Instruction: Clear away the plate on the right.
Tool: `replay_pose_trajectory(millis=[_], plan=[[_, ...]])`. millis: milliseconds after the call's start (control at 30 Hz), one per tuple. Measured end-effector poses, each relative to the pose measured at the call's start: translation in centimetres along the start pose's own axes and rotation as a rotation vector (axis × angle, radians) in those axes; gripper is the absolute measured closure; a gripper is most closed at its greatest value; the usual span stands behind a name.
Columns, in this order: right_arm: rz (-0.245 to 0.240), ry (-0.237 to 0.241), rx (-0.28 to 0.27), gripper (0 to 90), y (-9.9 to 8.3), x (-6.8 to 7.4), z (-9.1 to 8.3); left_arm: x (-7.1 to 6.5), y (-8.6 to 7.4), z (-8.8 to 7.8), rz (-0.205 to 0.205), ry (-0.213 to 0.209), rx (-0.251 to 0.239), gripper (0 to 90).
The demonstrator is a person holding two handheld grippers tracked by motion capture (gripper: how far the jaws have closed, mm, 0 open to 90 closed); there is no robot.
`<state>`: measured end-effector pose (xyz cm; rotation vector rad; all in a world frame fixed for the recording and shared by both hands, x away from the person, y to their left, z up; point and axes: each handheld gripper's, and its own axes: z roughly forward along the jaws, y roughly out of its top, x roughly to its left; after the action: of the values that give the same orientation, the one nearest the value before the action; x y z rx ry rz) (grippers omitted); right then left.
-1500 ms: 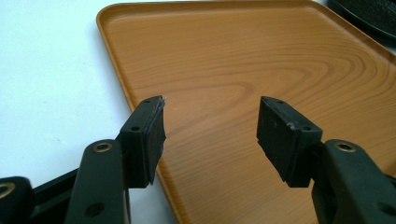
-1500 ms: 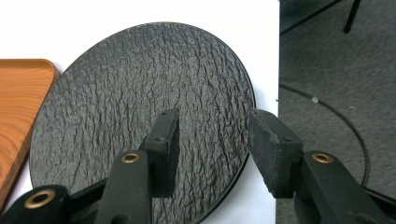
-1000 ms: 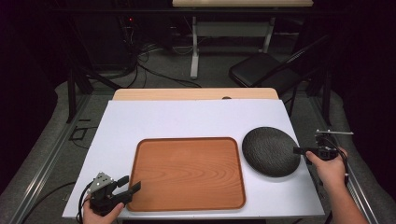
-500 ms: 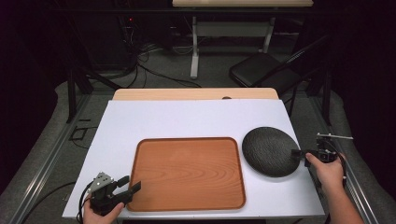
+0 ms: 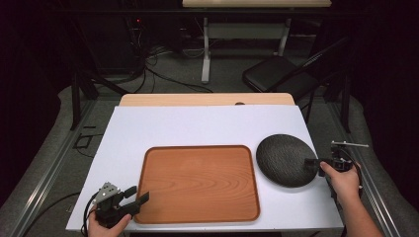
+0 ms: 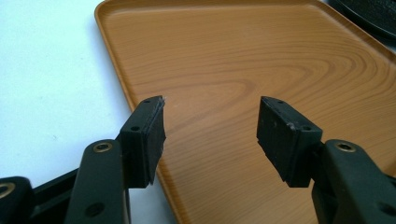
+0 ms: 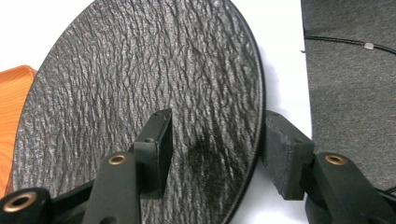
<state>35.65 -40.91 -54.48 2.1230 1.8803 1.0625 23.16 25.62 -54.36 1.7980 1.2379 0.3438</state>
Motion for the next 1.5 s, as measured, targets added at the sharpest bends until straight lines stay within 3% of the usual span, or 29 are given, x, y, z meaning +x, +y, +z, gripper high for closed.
replay_pose_trajectory(millis=[233, 600, 933, 1167, 1500], plan=[[-0.001, -0.008, 0.003, 46.2, 0.2, 0.2, 0.3, 0.0, 0.0, 0.0, 0.001, -0.002, 0.001, 41.6], [0.07, 0.034, 0.007, 51.8, 0.4, -0.5, 0.0, 0.1, 0.0, 0.0, -0.003, -0.002, 0.004, 41.6], [0.062, 0.02, 0.006, 57.4, 0.5, -0.4, -0.3, 0.1, 0.0, 0.1, -0.006, 0.002, 0.003, 41.8], [0.082, 0.047, 0.0, 61.5, 0.7, -0.4, -1.0, 0.1, 0.0, 0.1, -0.007, 0.002, 0.003, 41.9], [0.081, 0.045, -0.015, 73.0, 1.1, 0.2, -2.2, 0.1, 0.0, 0.1, -0.004, 0.005, 0.005, 42.4]])
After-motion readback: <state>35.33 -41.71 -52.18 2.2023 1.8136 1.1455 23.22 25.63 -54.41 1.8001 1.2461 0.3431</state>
